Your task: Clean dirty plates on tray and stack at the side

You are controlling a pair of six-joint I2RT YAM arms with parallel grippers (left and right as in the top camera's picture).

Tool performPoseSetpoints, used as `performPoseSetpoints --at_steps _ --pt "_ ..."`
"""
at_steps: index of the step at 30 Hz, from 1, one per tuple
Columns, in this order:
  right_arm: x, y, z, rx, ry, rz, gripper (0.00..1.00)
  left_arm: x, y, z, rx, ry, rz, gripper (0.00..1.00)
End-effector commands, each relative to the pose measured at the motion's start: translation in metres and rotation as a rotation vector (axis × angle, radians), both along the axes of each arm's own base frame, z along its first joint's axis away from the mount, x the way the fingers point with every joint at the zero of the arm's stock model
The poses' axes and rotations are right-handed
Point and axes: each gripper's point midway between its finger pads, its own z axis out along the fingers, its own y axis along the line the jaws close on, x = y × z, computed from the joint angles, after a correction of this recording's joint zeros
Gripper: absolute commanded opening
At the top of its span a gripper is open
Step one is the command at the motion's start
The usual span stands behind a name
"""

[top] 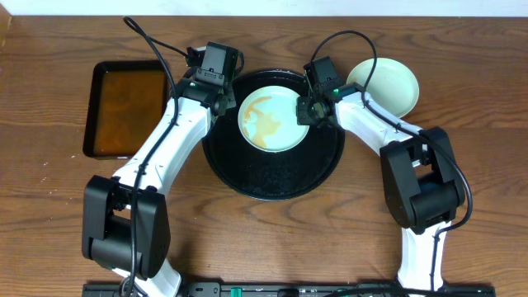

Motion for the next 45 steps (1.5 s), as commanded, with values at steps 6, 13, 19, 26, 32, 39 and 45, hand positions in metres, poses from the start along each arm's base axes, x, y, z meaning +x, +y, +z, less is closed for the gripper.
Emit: performPoseSetpoints --at_steps 6,13,19,26,32,39,45 --pt "0.004 0.0 0.031 0.025 -0.05 -0.061 0.01 -0.001 0.004 -0.003 0.019 0.003 0.02 0.09" --pt "0.018 -0.025 0.104 -0.154 -0.28 -0.043 0.01 -0.001 0.004 -0.003 0.019 0.003 0.02 0.1" --pt "0.013 -0.025 0.146 -0.244 -0.397 -0.033 0.01 -0.001 0.004 -0.003 0.019 0.003 0.02 0.1" --pt "0.008 -0.028 0.165 -0.441 -0.497 -0.052 0.01 -0.001 0.004 -0.003 0.019 0.003 0.02 0.1" --pt "0.004 -0.032 0.188 -0.644 -0.589 -0.058 0.01 -0.001 0.004 -0.003 0.019 0.003 0.02 0.1" --pt "0.0 -0.024 0.198 -0.726 -0.629 -0.013 0.01 -0.001 0.004 -0.003 0.019 0.003 0.02 0.1" --pt "-0.001 -0.029 0.17 -0.524 -0.516 -0.08 0.09 -0.001 0.004 -0.003 0.019 0.004 0.02 0.1"
